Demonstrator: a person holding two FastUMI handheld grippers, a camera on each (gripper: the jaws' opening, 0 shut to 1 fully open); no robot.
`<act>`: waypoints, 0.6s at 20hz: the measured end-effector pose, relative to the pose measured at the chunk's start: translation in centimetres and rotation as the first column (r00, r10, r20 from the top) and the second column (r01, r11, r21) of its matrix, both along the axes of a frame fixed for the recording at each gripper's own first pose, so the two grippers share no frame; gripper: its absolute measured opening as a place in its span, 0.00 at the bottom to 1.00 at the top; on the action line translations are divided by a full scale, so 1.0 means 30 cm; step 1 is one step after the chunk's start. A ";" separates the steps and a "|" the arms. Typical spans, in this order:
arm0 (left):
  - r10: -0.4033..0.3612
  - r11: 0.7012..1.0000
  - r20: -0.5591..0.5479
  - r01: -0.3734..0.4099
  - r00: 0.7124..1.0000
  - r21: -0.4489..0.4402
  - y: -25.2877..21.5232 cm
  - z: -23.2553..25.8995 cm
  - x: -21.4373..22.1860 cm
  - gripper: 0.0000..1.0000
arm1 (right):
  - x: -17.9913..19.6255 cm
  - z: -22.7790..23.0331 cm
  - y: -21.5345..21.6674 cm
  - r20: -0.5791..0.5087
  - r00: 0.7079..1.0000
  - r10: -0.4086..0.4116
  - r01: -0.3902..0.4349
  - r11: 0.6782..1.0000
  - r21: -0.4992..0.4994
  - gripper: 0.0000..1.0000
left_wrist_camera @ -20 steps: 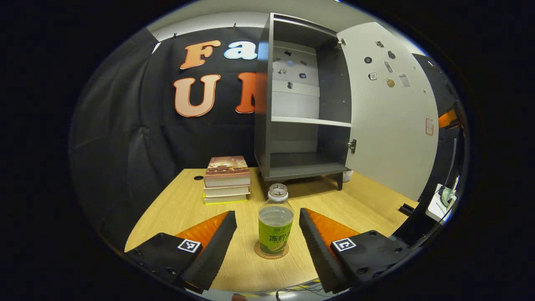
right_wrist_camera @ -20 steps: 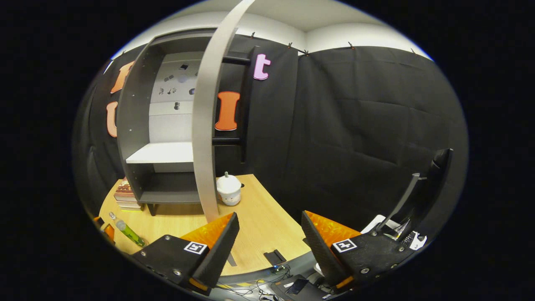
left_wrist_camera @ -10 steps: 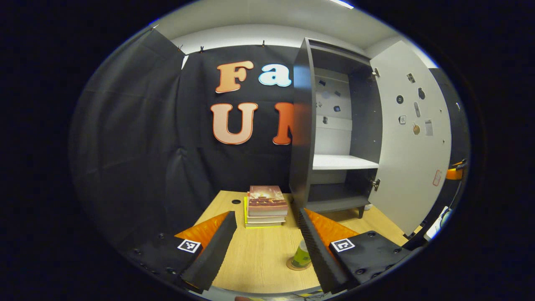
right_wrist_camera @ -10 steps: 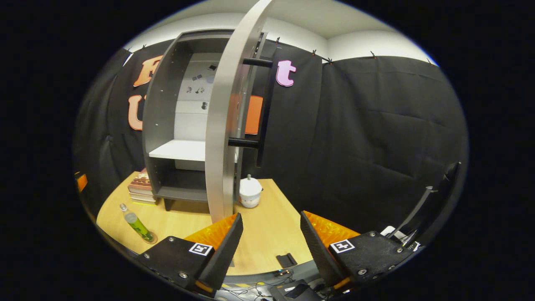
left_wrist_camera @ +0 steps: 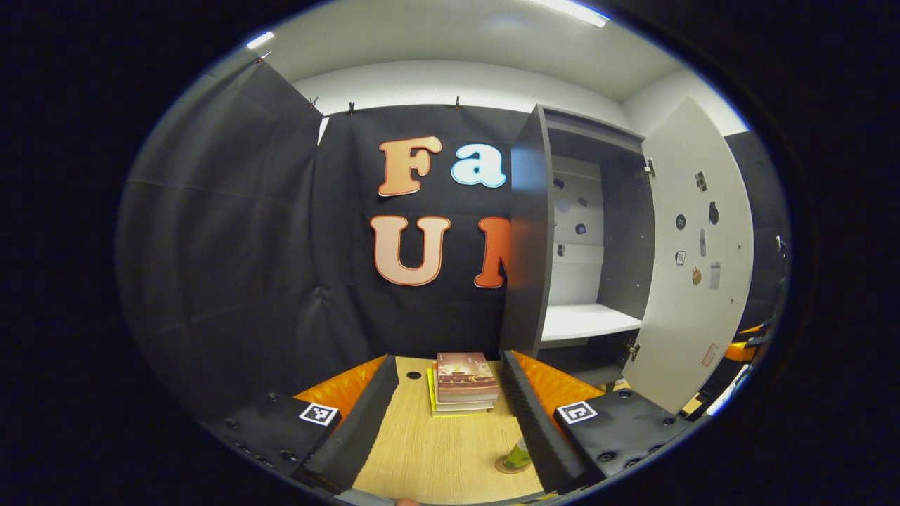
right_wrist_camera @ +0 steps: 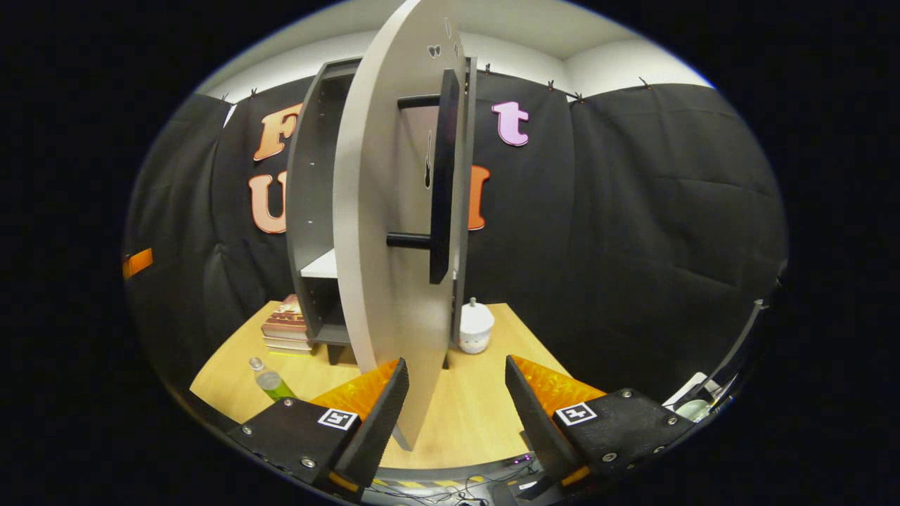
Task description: Open the cabinet door with the right hand, grasp the bottle in the cabinet with the left hand and place it on the coaster, then close the cabinet door with the right hand.
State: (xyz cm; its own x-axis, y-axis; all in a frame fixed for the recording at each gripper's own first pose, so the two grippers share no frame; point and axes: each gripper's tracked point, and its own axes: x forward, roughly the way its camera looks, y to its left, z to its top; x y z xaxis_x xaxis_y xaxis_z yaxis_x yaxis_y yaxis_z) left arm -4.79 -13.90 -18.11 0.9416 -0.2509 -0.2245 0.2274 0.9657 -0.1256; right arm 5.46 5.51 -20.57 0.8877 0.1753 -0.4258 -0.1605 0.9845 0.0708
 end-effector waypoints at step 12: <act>0.078 0.996 0.023 -0.079 0.997 0.038 0.154 0.162 0.057 0.94 | 0.096 0.091 0.305 0.081 0.977 0.195 -0.208 0.957 0.203 0.88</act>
